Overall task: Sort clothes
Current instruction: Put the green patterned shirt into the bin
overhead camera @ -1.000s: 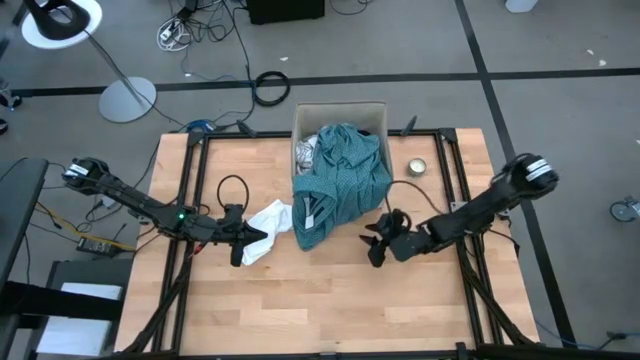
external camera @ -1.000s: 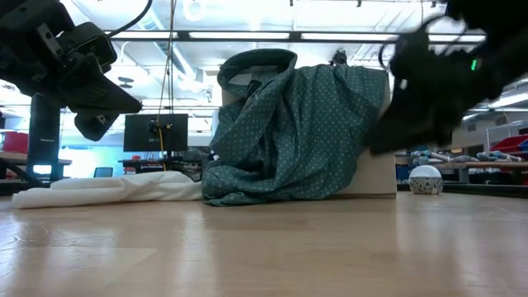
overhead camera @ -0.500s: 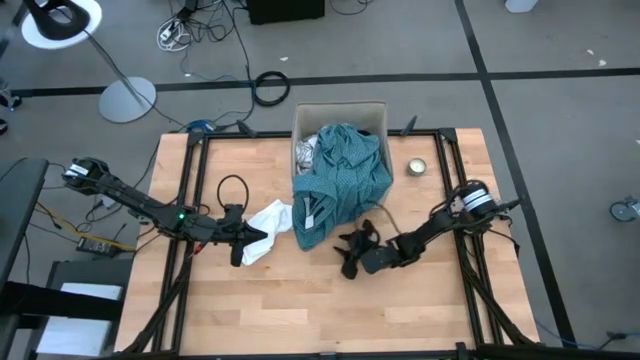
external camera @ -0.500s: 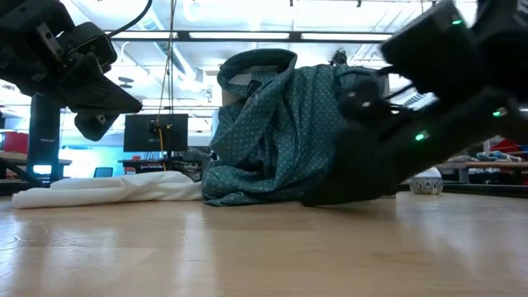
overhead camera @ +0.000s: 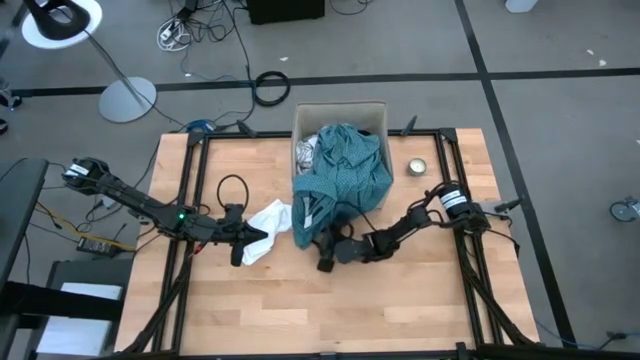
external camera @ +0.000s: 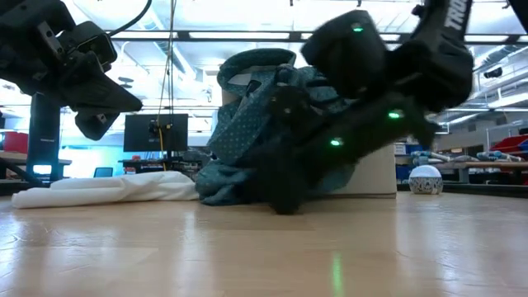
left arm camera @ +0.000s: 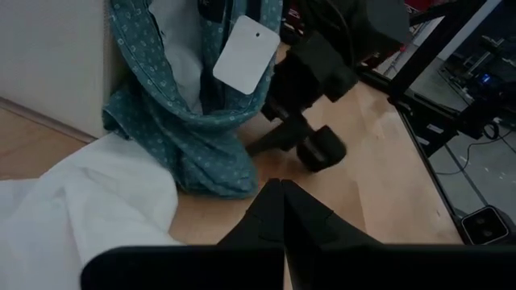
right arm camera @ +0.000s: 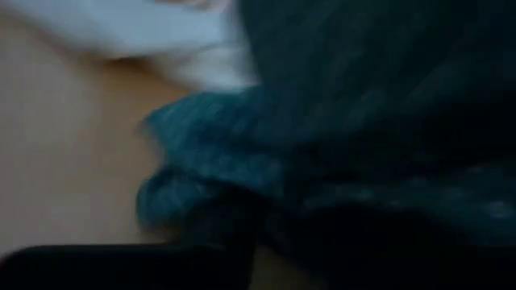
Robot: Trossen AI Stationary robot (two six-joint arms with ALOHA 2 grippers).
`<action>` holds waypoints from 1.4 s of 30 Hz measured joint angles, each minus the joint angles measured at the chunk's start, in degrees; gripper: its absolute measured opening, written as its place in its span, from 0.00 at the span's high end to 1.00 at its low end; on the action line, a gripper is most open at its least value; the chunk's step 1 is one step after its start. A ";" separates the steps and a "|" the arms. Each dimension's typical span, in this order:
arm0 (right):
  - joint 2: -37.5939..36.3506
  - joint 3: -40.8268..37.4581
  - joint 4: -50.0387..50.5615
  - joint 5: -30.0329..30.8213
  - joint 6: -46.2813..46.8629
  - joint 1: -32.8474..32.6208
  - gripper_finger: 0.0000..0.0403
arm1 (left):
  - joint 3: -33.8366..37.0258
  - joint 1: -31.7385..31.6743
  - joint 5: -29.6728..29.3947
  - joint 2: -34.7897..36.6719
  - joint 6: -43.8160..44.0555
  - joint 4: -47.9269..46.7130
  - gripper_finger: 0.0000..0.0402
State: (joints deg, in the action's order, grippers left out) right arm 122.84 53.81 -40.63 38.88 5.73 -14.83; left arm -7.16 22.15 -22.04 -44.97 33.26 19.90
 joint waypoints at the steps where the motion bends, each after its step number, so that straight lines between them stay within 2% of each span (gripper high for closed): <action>1: 0.01 0.85 0.19 1.24 -1.97 0.49 0.64 | 0.00 -0.02 0.00 0.00 0.00 0.02 1.00; 5: -1.10 4.01 0.26 7.70 -10.66 2.00 0.91 | 0.00 -0.02 0.00 -0.01 0.00 0.03 1.00; 7: -2.47 5.05 0.33 8.06 -13.51 2.58 0.96 | 0.00 0.00 0.00 -0.02 0.00 0.01 1.00; 10: -5.69 5.15 0.61 9.47 -17.20 2.73 0.97 | 0.00 0.01 0.01 -0.02 0.00 -0.01 1.00; 15: -14.78 5.31 0.25 14.00 -32.09 1.64 0.99 | 0.00 0.01 0.02 -0.02 0.00 -0.02 1.00; 22: -28.31 7.52 0.39 13.77 -48.61 4.76 0.99 | 0.00 0.01 0.02 0.00 -0.07 0.38 1.00; 27: -33.14 14.28 2.23 8.84 -54.42 11.32 1.00 | 0.00 -0.01 0.02 -0.02 -0.12 1.42 1.00; 35: -33.87 29.60 20.23 2.24 -54.85 23.13 1.00 | 0.00 0.01 0.03 -0.02 -1.51 1.32 1.00; 37: -33.83 31.75 22.92 4.71 -54.85 25.51 1.00 | 0.00 0.01 0.02 -0.02 -1.51 1.31 1.00; 40: -33.81 33.40 23.70 14.82 -54.85 28.49 1.00 | 0.00 0.01 0.04 -0.02 -1.53 1.14 1.00; 42: -33.92 33.45 25.90 18.28 -54.79 29.97 1.00 | 0.00 0.01 0.04 -0.02 -1.53 1.14 1.00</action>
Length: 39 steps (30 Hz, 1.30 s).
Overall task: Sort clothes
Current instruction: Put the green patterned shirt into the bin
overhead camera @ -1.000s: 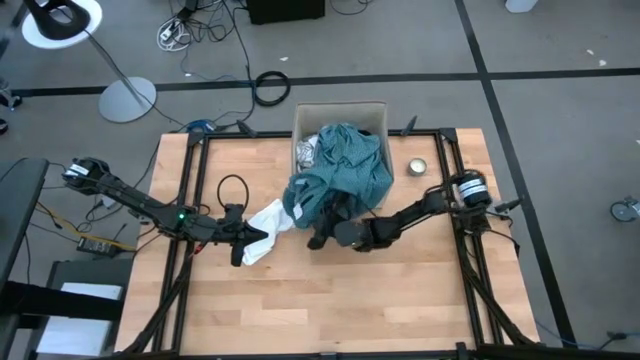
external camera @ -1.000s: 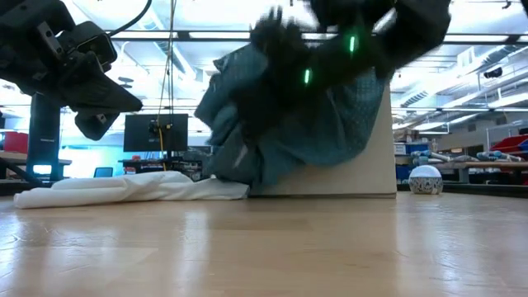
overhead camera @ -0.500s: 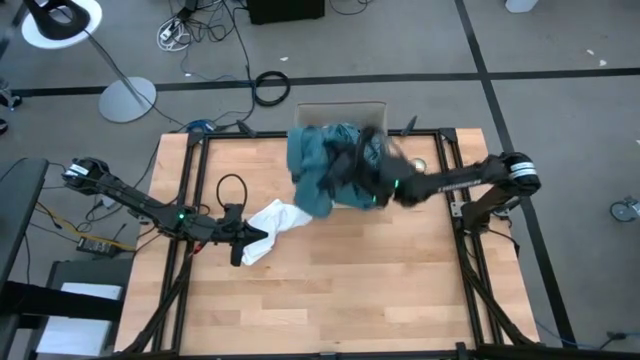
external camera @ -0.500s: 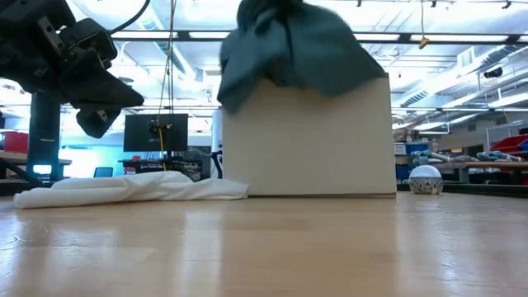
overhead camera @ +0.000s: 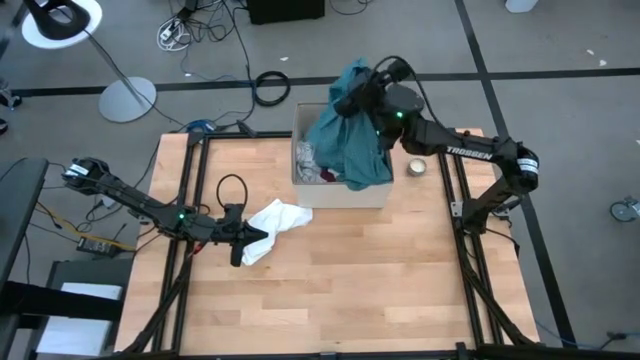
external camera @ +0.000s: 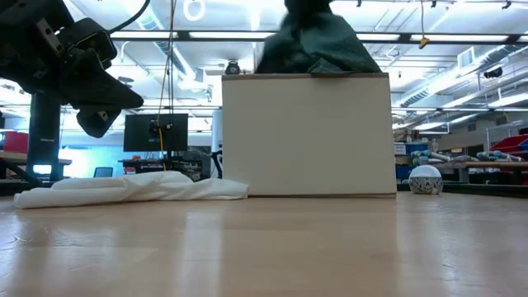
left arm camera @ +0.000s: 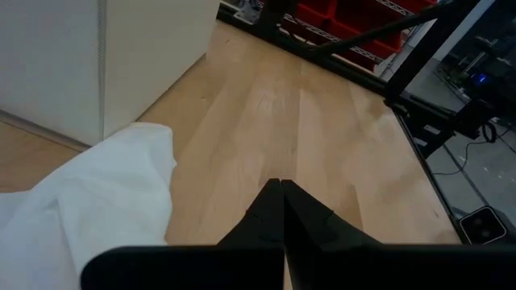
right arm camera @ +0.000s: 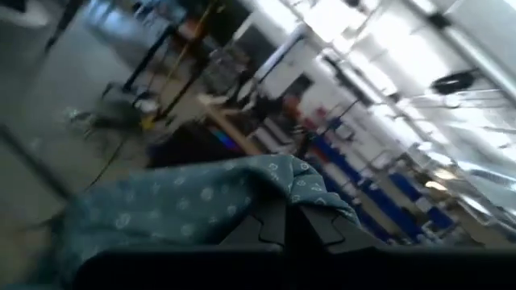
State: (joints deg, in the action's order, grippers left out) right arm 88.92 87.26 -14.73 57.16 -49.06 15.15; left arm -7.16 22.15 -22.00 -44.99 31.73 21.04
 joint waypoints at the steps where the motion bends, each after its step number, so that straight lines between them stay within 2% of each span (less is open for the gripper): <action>1: 0.01 -0.02 2.06 0.41 0.54 0.42 1.00 | 0.00 0.00 0.00 0.00 0.00 0.00 1.00; 3: 0.11 -0.06 7.55 -0.71 4.48 0.50 1.00 | 0.02 0.00 0.00 0.00 0.00 0.00 1.00; 5: 0.11 -0.08 13.15 -5.23 12.13 0.23 1.00 | 0.00 0.00 0.00 0.00 -0.11 0.00 1.00; 10: 0.15 -0.08 21.77 -26.30 34.53 3.14 1.00 | 0.02 0.00 0.00 0.00 -0.20 0.02 1.00; 13: 0.15 -0.08 27.26 -35.03 44.59 5.39 1.00 | 0.00 0.00 -0.02 0.00 -0.19 0.01 1.00; 16: 0.15 -0.08 37.24 -39.70 52.85 6.69 1.00 | 0.01 0.00 0.00 0.00 -0.19 0.01 1.00; 22: -0.11 -0.10 58.68 -43.12 63.47 6.27 1.00 | 0.00 0.00 0.00 0.00 -0.20 -0.14 1.00; 25: 0.06 -0.12 65.78 -49.08 68.34 5.43 1.00 | 0.01 -0.01 -0.01 0.00 -0.22 -0.34 1.00; 31: 5.15 -0.10 65.88 -58.35 68.91 4.80 1.00 | 0.00 -0.02 -0.55 0.00 -1.29 -0.28 1.00; 35: 12.63 -0.10 62.49 -59.05 68.50 6.35 1.00 | 0.00 -0.02 -0.55 -0.02 -1.24 -0.09 1.00; 39: 20.06 0.45 56.79 -65.61 68.95 8.63 0.99 | 0.00 -0.01 -0.55 -0.02 -1.14 0.21 1.00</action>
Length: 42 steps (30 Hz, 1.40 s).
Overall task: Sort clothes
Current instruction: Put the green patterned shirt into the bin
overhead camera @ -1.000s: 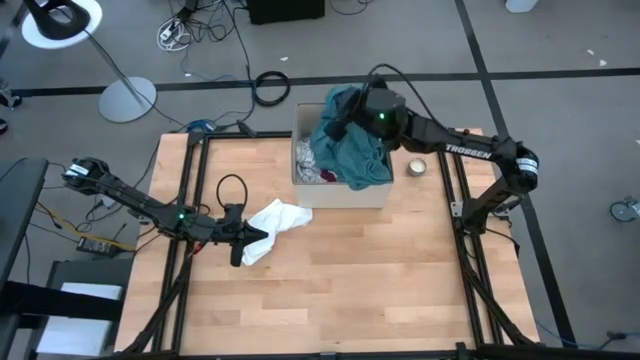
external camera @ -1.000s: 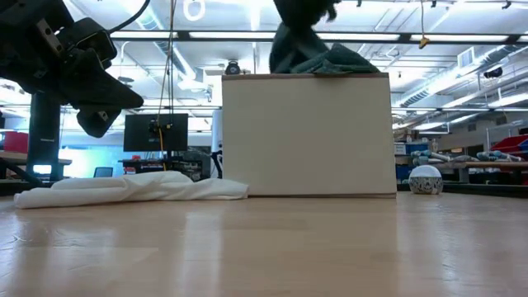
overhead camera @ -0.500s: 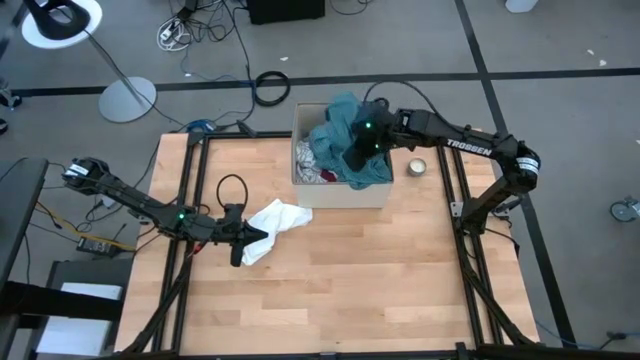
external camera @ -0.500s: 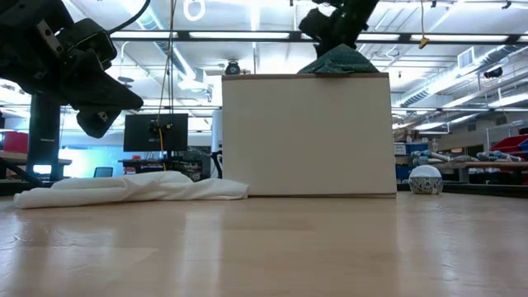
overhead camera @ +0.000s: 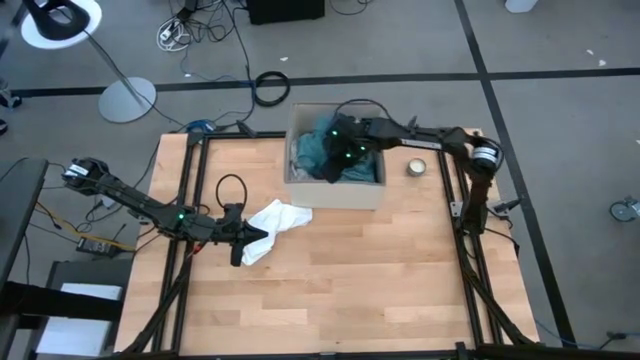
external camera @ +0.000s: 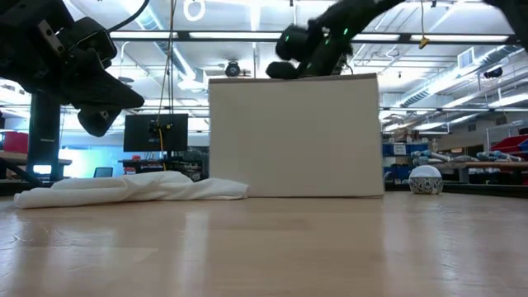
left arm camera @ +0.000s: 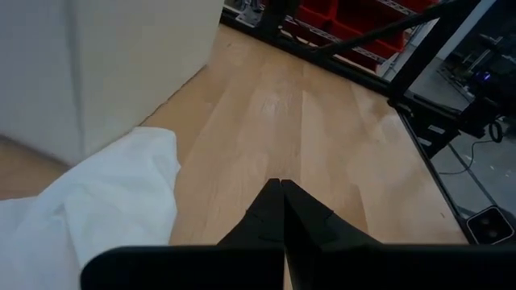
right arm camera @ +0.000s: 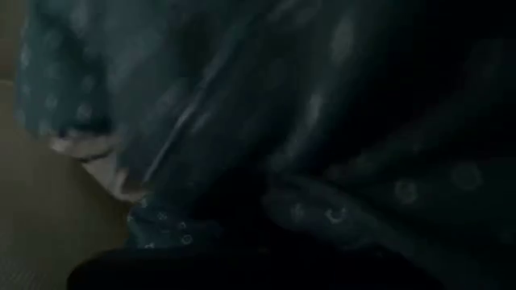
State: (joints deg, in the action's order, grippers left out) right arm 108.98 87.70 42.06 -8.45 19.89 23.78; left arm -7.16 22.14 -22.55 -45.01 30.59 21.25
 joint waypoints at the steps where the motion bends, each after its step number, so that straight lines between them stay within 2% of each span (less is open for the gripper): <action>1: 1.54 0.00 -1.81 -3.32 0.44 0.72 0.99 | 0.01 0.00 0.00 0.00 0.02 0.03 1.00; 3: 4.35 0.02 -5.34 -9.81 2.57 1.72 0.99 | 0.00 0.01 0.00 0.00 0.07 0.10 1.00; 6: 5.61 -0.20 -9.03 -13.92 4.45 2.66 0.98 | 0.00 -0.01 0.02 0.00 0.37 0.08 1.00; 12: 2.96 -0.83 -15.25 -14.04 7.72 2.79 0.98 | 0.02 -0.01 0.07 0.00 0.44 0.12 1.00; 17: -1.76 -0.87 -16.85 -8.43 8.52 2.80 0.98 | 0.00 -0.01 0.13 0.00 0.44 0.23 1.00; 19: -3.34 -0.85 -17.95 -3.68 8.52 2.25 0.98 | 0.02 -0.01 0.14 0.00 0.42 0.14 1.00; 23: -4.86 -0.79 -19.72 10.04 8.52 1.21 0.98 | 0.02 -0.01 0.13 0.00 0.42 0.16 1.00; 27: -4.09 -0.70 -20.20 16.49 7.96 0.95 0.99 | 0.02 -0.01 0.13 0.00 0.39 0.24 1.00; 30: -2.26 -0.66 -20.60 18.16 7.03 0.95 0.99 | 0.02 -0.01 0.12 0.00 0.39 0.36 1.00; 39: 5.68 -0.16 -16.58 17.05 7.01 1.78 0.98 | 0.02 -0.01 0.09 0.00 0.31 0.69 1.00; 42: 5.86 -0.17 -15.14 17.03 5.25 1.69 0.97 | 0.02 -0.01 0.09 0.00 0.33 0.72 1.00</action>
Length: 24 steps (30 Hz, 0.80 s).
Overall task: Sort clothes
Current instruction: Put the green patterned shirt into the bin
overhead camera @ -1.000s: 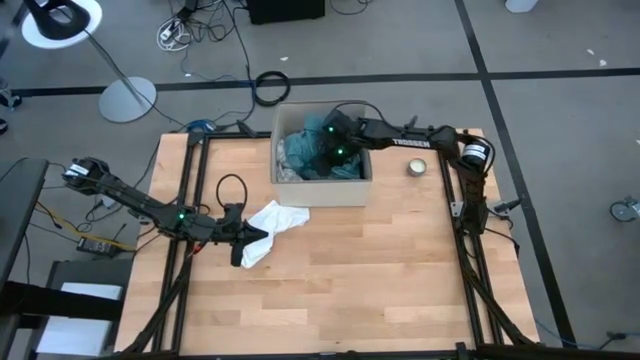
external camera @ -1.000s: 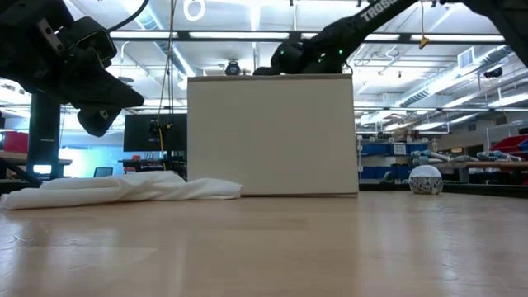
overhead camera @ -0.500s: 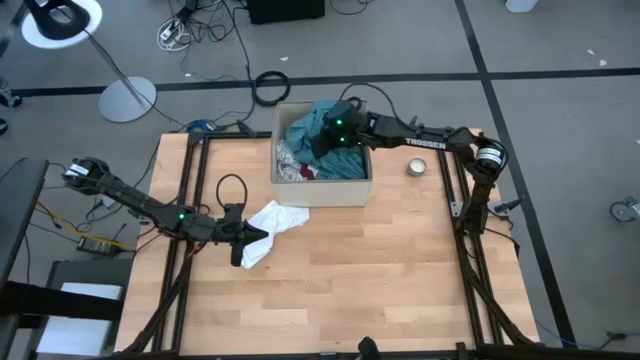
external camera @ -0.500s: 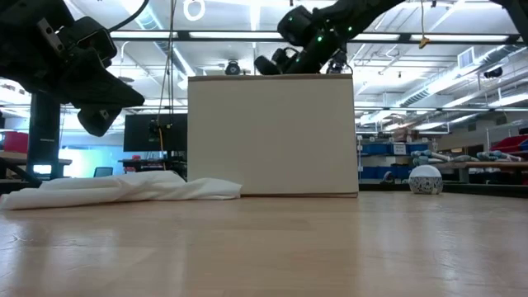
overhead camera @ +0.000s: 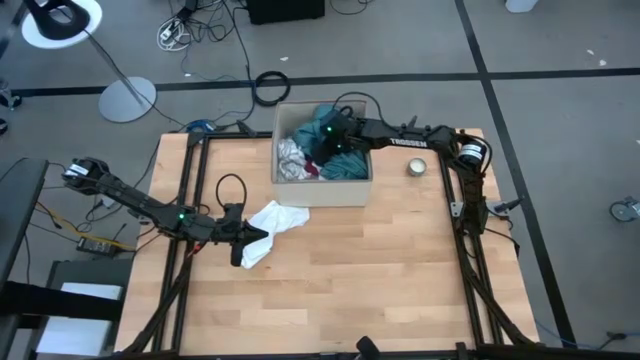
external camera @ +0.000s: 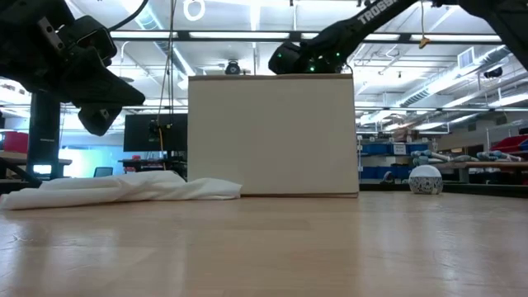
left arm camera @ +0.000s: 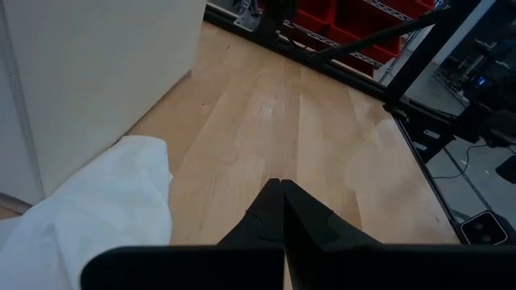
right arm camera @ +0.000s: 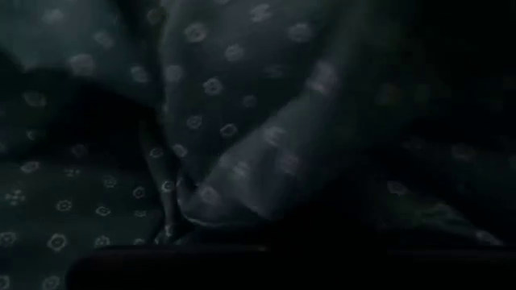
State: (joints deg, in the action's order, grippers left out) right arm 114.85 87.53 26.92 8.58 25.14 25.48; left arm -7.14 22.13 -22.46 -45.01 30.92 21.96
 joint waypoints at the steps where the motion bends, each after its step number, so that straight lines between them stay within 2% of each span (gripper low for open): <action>1: -0.07 0.00 1.13 -0.02 -0.79 -0.08 0.97 | 0.00 0.00 0.00 0.00 0.00 -0.02 1.00; 10: -2.68 -0.26 20.88 -0.43 -6.48 -0.35 0.97 | -0.01 0.00 0.00 0.00 0.00 -0.38 1.00; 18: -6.39 -0.72 18.78 1.08 -8.24 -0.37 0.89 | 0.00 0.00 0.00 0.00 0.28 -0.38 1.00; 24: -11.10 -0.74 19.12 -0.32 -9.50 -0.45 0.78 | 0.00 0.00 0.00 0.00 0.68 -0.57 1.00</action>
State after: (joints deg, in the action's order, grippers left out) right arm 103.75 86.78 46.04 8.26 15.64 25.02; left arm -7.14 22.13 -22.46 -45.01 31.59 21.39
